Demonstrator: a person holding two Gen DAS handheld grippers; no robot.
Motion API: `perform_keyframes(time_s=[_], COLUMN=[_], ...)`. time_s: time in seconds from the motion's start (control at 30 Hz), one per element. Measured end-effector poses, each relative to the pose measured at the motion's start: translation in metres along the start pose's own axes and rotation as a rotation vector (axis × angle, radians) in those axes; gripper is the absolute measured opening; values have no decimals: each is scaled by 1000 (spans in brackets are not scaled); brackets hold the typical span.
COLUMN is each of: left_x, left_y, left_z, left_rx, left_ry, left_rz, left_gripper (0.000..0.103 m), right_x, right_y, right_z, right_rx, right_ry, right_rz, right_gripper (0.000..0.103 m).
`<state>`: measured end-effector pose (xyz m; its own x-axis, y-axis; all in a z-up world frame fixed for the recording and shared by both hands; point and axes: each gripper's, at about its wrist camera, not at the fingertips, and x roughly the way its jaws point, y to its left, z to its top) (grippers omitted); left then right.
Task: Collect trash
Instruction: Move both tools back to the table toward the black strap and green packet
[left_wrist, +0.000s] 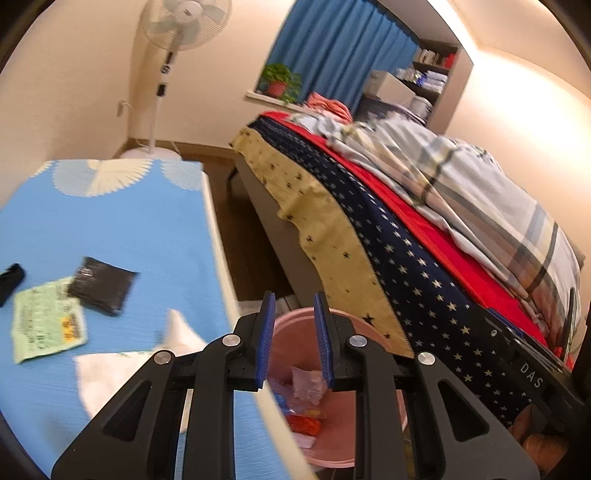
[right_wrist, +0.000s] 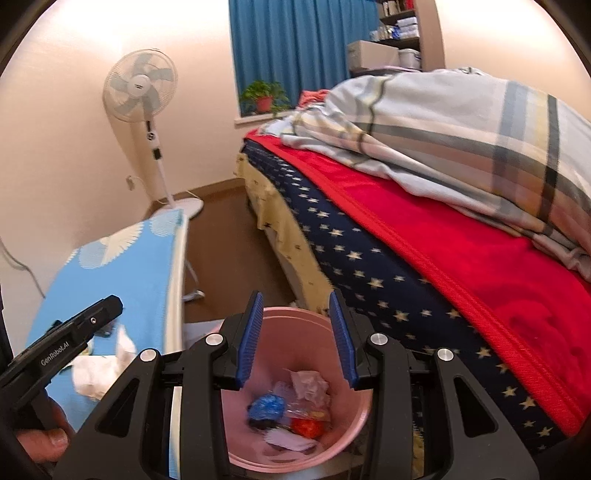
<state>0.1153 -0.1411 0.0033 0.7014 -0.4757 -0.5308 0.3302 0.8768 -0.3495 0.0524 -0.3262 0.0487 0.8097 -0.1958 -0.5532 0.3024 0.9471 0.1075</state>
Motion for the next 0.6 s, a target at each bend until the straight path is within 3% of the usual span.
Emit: perform_keyframes(time_s=[0.4,0.6], left_x=[-58,-77], left_y=[83,129], left_z=[11,6], left_rx=[-123,-196], left_ry=[-119,-145], left_rz=[212,339], left_gripper=[22,22], right_x=[9,31], right_y=[68,109], right_z=[-1,-4], right_rx=[-40,-50], right_ry=[-12,29], right_rz=[210,326], right_gripper=[37,28])
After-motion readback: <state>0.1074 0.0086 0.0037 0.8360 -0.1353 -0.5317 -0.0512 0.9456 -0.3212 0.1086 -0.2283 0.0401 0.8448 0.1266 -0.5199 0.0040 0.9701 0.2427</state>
